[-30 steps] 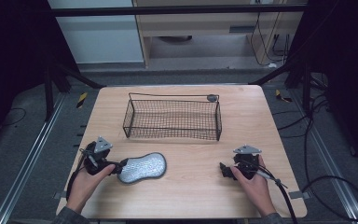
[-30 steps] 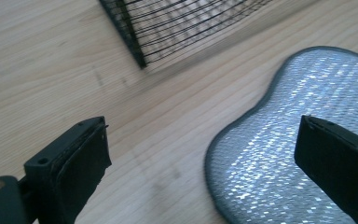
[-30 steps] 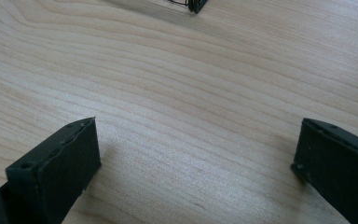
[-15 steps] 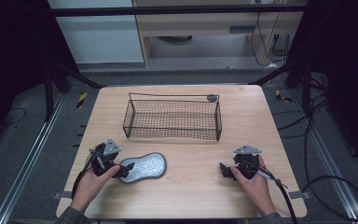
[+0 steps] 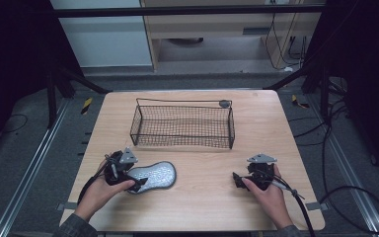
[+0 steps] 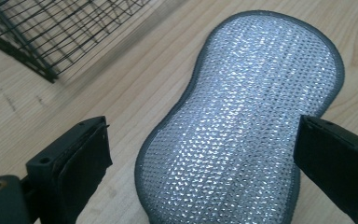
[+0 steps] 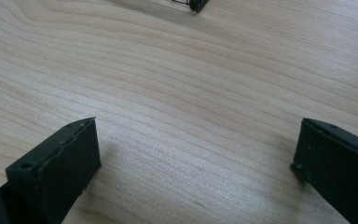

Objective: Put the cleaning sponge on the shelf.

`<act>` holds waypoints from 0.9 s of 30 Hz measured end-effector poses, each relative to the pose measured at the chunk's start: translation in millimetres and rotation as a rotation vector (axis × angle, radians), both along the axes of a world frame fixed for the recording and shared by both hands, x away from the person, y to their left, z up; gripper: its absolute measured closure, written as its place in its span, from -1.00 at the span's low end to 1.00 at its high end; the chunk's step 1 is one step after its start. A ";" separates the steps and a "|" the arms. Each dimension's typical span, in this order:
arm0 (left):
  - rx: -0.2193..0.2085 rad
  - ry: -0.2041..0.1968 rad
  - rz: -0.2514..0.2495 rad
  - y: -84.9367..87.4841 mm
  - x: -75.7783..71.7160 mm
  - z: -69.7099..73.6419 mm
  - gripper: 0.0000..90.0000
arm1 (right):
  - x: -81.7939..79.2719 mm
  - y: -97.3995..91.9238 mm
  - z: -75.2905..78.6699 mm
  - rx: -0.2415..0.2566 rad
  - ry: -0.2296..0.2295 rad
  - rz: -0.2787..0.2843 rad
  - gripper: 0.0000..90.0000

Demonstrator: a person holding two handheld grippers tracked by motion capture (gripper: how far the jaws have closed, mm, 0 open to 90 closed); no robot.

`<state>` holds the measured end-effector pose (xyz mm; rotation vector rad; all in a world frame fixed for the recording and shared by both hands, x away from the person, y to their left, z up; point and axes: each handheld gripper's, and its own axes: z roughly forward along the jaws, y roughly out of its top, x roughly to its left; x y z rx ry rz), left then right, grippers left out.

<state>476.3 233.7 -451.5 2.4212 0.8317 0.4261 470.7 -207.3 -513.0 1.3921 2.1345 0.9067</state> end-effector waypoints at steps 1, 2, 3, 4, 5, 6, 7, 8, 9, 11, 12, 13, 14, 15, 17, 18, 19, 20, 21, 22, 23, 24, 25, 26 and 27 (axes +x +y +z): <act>0.006 0.003 -0.009 -1.9 0.7 0.1 -0.93 | 0.0 0.0 0.0 0.000 0.000 0.000 -0.99; 0.020 0.008 -0.016 -3.4 1.2 0.1 -0.93 | 0.0 0.1 0.0 0.001 0.000 -0.001 -0.99; 0.050 0.012 -0.031 -5.5 2.0 0.3 -0.93 | 0.0 0.0 0.0 0.000 0.000 -0.001 -0.99; 0.059 0.014 -0.037 -6.7 2.4 0.4 -0.93 | 0.0 0.0 0.0 0.000 0.000 0.000 -0.99; 0.066 0.024 -0.041 -8.7 2.8 0.5 -0.93 | 0.0 0.0 0.0 0.000 0.000 0.000 -0.99; 0.069 0.032 -0.046 -10.2 3.2 1.3 -0.93 | -0.2 0.1 0.0 0.001 0.000 -0.002 -0.99; 0.077 0.036 -0.055 -11.6 3.7 2.4 -0.93 | -0.2 0.1 0.0 0.001 0.000 -0.002 -0.99; 0.076 0.036 -0.052 -13.3 3.5 2.6 -0.93 | -0.2 0.1 0.0 0.001 0.000 -0.001 -0.99; 0.090 0.039 -0.062 -14.7 4.0 4.0 -0.93 | -0.2 0.1 0.0 0.001 0.000 -0.001 -0.99; 0.123 0.036 -0.072 -17.2 5.2 6.0 -0.93 | -0.3 0.1 0.0 0.001 0.000 -0.002 -0.99; 0.133 0.040 -0.079 -17.9 6.0 7.2 -0.92 | -0.3 0.2 0.0 0.002 0.000 -0.002 -0.99; 0.138 0.042 -0.085 -18.5 6.6 8.0 -0.93 | -0.4 0.3 0.0 0.002 0.000 -0.003 -0.98; 0.145 0.043 -0.089 -19.2 7.1 8.8 -0.93 | -0.3 0.3 0.0 0.002 0.000 -0.003 -0.98; 0.149 0.046 -0.094 -19.5 7.8 9.2 -0.93 | -0.3 0.2 0.0 0.002 0.000 -0.002 -0.99; 0.156 0.051 -0.101 -20.1 8.7 9.6 -0.93 | -0.3 0.1 0.0 0.002 0.001 -0.001 -0.99; 0.154 0.057 -0.107 -20.0 9.0 9.7 -0.93 | -0.3 0.1 0.0 0.002 0.001 -0.001 -0.99; 0.162 0.060 -0.116 -19.8 9.3 10.1 -0.92 | -0.3 0.0 0.1 0.002 0.001 0.000 -0.99; 0.160 0.065 -0.121 -20.2 9.2 9.8 -0.92 | -0.2 -0.1 0.0 0.000 0.001 0.001 -0.99; 0.161 0.067 -0.125 -20.5 9.0 9.5 -0.92 | -0.1 -0.2 0.1 -0.001 0.000 0.002 -0.99; 0.164 0.073 -0.130 -21.0 8.6 9.0 -0.92 | -0.1 -0.3 0.0 -0.001 0.000 0.003 -0.99; 0.172 0.072 -0.135 -21.5 8.2 9.0 -0.91 | -0.2 -0.1 0.1 0.002 0.001 0.002 -0.99; 0.174 0.071 -0.136 -21.7 8.1 9.2 -0.91 | -0.3 -0.1 0.0 0.002 0.001 0.002 -0.99; 0.174 0.072 -0.138 -21.8 7.9 9.3 -0.91 | -0.3 -0.1 0.0 0.003 0.001 0.002 -0.99; 0.174 0.073 -0.141 -22.1 7.7 9.1 -0.91 | -0.3 -0.1 0.0 0.002 0.000 0.002 -0.99; 0.178 0.079 -0.145 -22.3 7.5 8.4 -0.91 | -0.4 -0.1 0.0 0.002 0.000 0.001 -0.98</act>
